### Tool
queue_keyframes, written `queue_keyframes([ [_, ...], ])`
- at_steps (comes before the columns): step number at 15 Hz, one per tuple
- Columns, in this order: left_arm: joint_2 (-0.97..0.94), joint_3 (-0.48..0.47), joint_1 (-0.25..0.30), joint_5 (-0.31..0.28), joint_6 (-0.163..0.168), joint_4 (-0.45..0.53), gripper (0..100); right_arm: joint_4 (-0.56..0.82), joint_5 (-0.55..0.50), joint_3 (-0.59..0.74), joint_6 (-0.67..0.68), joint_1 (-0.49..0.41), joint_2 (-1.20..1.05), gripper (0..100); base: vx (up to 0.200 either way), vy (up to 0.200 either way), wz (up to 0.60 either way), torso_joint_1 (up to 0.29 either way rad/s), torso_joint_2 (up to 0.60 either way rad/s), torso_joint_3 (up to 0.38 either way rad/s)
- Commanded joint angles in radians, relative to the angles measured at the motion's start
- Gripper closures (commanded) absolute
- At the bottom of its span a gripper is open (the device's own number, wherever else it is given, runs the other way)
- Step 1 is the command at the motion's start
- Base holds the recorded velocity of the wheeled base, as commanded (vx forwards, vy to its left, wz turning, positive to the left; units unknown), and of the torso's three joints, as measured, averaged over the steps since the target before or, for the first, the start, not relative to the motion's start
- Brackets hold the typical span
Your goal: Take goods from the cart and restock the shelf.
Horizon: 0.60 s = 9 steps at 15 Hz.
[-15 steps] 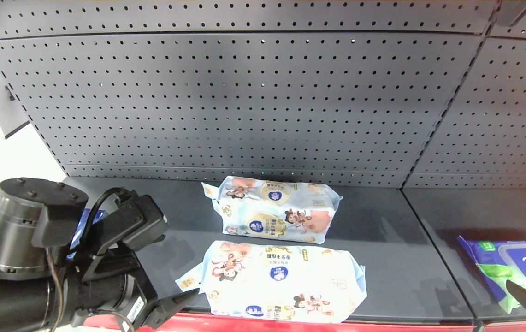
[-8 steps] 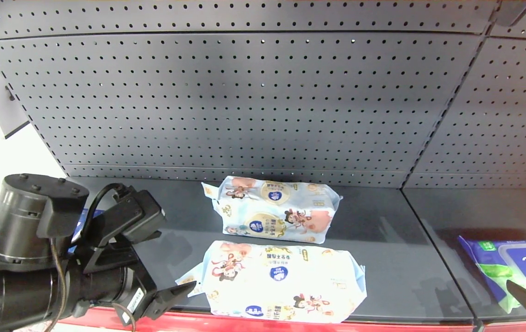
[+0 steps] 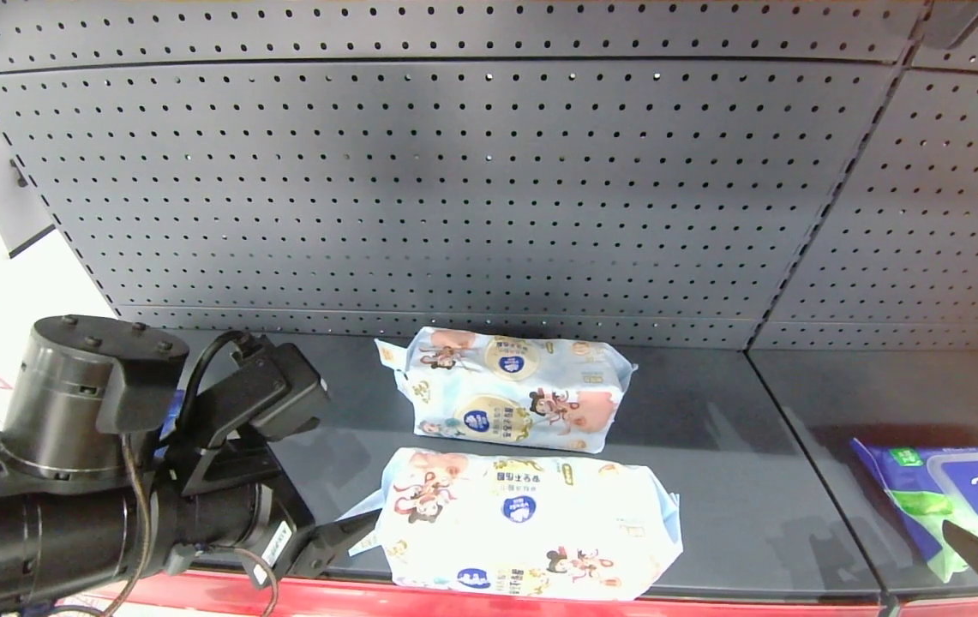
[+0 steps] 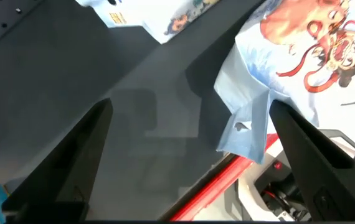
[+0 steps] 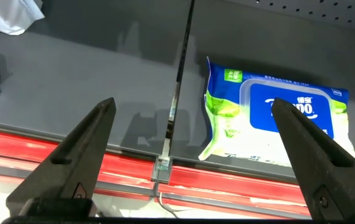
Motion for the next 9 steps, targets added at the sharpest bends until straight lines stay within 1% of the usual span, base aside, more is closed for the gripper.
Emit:
queue_keyframes([
  [1,0.006,0.001,-0.001,-0.001,0.0,-0.001,0,-0.001,0.0,0.0,0.0,0.0,-0.001,0,0.0,0.0,0.0,0.0,0.0,0.0],
  [9,0.006,-0.002,-0.001,-0.002,0.0,-0.002,0,-0.001,0.0,0.0,0.0,0.0,-0.003,0,0.0,0.0,0.0,0.0,0.0,0.0],
])
